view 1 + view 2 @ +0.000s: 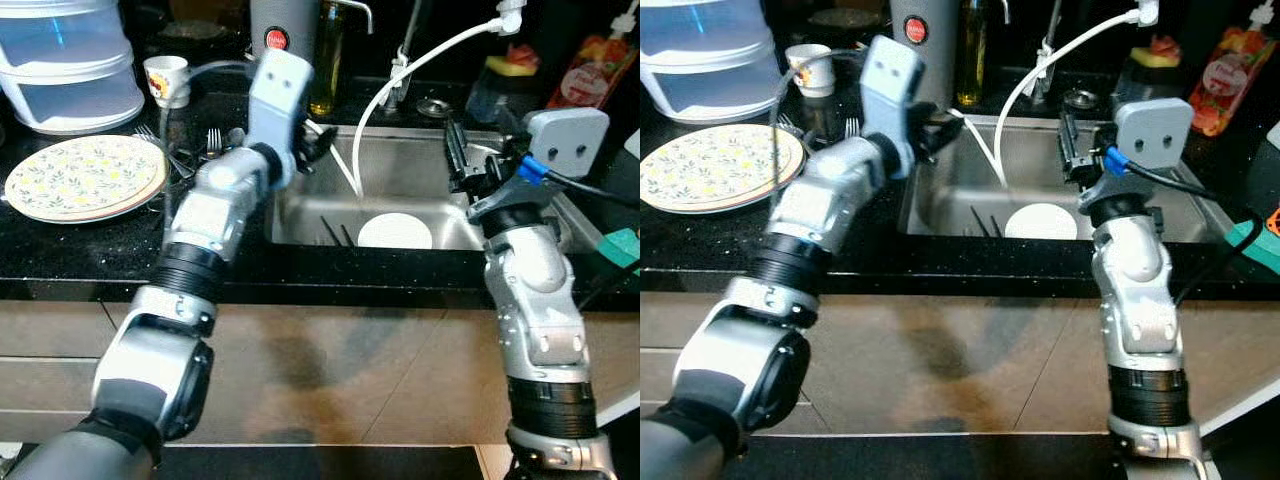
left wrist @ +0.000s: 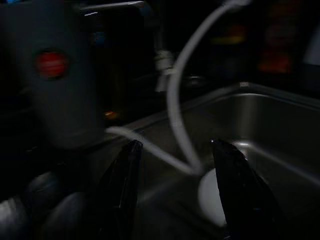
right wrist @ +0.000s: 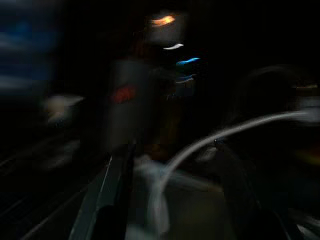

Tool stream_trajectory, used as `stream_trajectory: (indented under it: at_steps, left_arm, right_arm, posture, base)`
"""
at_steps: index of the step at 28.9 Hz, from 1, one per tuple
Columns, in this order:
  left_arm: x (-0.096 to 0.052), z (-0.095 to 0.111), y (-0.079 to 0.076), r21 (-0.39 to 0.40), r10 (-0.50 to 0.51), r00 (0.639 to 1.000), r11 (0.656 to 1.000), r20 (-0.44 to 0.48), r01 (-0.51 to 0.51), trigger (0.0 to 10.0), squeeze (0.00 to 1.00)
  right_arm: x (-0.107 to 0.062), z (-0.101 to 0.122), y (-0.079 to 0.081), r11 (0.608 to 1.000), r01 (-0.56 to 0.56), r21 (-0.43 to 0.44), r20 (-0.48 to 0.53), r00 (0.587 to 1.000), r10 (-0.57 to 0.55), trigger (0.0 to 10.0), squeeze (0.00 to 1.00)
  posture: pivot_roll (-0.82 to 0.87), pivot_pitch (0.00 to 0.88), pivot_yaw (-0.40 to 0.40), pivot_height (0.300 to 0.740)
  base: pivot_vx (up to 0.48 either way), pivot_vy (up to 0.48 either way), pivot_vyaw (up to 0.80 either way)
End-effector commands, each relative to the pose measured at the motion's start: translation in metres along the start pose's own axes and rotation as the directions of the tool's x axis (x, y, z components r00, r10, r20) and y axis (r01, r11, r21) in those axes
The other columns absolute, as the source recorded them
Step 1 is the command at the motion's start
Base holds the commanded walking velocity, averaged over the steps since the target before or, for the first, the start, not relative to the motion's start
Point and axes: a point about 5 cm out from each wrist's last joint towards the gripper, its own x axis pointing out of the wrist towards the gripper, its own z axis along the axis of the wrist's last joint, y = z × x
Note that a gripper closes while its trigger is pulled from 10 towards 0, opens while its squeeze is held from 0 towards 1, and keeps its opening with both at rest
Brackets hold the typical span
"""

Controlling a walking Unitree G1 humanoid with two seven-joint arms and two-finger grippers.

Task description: Kitchen organization

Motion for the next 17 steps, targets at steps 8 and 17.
stream_trajectory:
  at_steps: [8,17]
  left_arm:
    - [-0.055,-0.005,0.054,0.161,0.247,0.967,0.959,-0.063,-0.234,10.0,0.00]
    - [-0.059,-0.023,0.048,0.157,0.274,0.946,0.956,-0.171,-0.248,10.0,0.00]
  right_arm:
    - [0.020,-0.012,0.029,0.927,-0.173,0.333,-0.211,0.945,0.252,10.0,0.00]
    - [0.023,-0.035,0.012,0.922,-0.095,0.374,-0.363,0.901,0.239,10.0,0.00]
  posture:
    - [0.08,0.000,-0.100,0.740]
    - [0.08,0.000,-0.100,0.740]
  base:
    - [0.000,0.000,0.00]
    - [0.000,0.000,0.00]
